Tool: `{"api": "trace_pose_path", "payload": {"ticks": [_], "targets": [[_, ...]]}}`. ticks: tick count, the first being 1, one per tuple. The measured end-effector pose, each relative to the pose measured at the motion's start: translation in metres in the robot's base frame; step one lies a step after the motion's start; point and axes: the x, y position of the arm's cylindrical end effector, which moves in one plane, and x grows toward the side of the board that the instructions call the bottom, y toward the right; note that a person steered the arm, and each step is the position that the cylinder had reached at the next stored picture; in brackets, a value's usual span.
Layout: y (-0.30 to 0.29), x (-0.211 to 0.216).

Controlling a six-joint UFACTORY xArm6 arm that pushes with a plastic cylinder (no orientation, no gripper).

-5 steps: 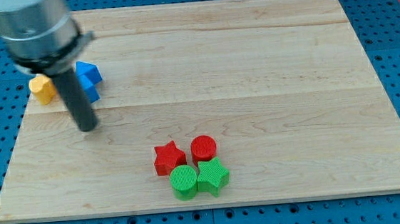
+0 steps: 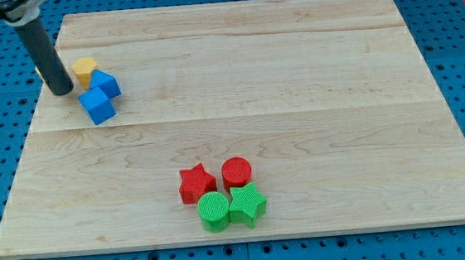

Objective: Move the yellow heart to the top of the hexagon

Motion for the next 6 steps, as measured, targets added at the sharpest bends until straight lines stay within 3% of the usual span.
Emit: {"api": "trace_pose_path", "payload": {"ticks": [1,4,6], "targets": [[-0.044,-0.003],[0.016,-0.085],[0.020,-0.082]]}}
